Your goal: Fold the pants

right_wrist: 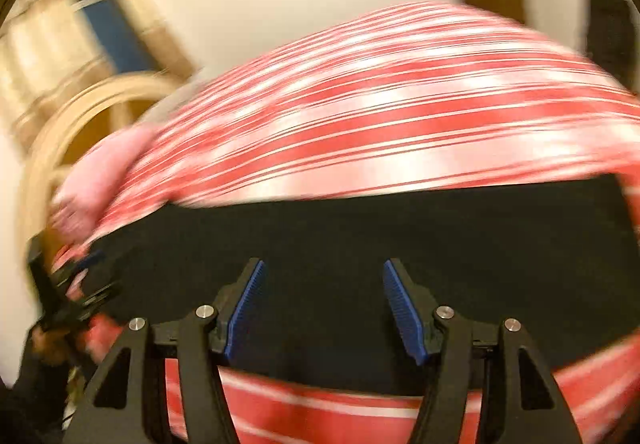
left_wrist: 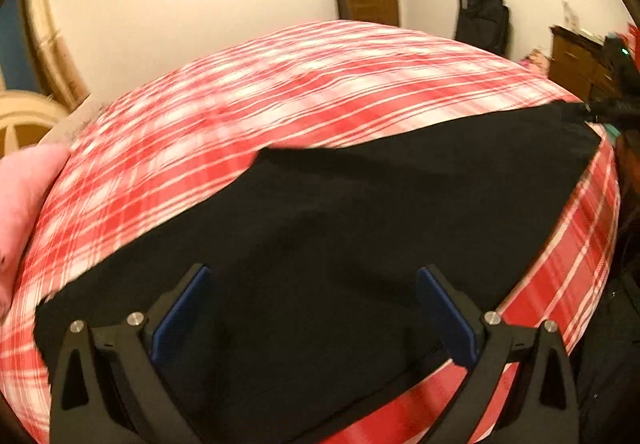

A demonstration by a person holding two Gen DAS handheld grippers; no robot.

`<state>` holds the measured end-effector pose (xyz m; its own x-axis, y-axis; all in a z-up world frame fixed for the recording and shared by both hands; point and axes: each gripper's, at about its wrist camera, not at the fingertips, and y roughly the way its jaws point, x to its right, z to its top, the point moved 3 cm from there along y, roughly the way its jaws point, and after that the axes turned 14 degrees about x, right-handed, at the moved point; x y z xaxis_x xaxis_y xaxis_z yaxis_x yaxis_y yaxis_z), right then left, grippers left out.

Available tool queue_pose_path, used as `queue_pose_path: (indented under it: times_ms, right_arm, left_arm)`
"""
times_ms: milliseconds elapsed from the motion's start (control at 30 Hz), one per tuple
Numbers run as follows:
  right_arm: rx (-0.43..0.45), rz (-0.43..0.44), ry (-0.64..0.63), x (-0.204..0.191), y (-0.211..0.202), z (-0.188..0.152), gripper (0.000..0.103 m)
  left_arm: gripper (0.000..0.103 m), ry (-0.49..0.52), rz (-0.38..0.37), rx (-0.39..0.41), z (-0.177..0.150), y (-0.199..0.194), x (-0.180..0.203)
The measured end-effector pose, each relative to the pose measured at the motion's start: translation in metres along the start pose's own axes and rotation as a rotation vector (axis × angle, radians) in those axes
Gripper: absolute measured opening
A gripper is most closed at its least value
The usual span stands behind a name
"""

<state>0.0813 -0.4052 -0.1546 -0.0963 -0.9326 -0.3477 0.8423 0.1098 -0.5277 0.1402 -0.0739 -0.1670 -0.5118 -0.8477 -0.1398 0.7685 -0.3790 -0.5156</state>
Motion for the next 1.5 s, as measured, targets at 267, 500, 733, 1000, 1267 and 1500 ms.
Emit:
queue_pose_path:
  times_ms: [267,500,733,1000,1267,1500]
  right_arm:
    - [0.057,-0.398,0.111,0.178,-0.027,0.043,0.052]
    - [0.037,-0.385,0.062,0.202,0.011,0.056,0.05]
    - [0.04,-0.355,0.061,0.202,0.027,0.061,0.008]
    - [0.024,-0.374,0.133,0.219,0.025,0.057,0.034]
    - [-0.032,-0.289,0.187,0.214,-0.024,0.034,0.052]
    - [-0.094,-0.312,0.148,0.208,-0.023,0.004,0.052]
  left_arm:
    - [0.103,0.048,-0.072,-0.013,0.01,0.028,0.035]
    - [0.103,0.063,-0.076,-0.049,0.006,0.039,0.044]
    - [0.103,0.057,-0.075,-0.069,0.002,0.041,0.043]
    - [0.103,0.057,-0.095,-0.062,0.003,0.04,0.049]
    - [0.103,0.034,-0.101,-0.032,0.007,0.034,0.044]
    - [0.103,0.019,-0.081,-0.049,-0.001,0.04,0.04]
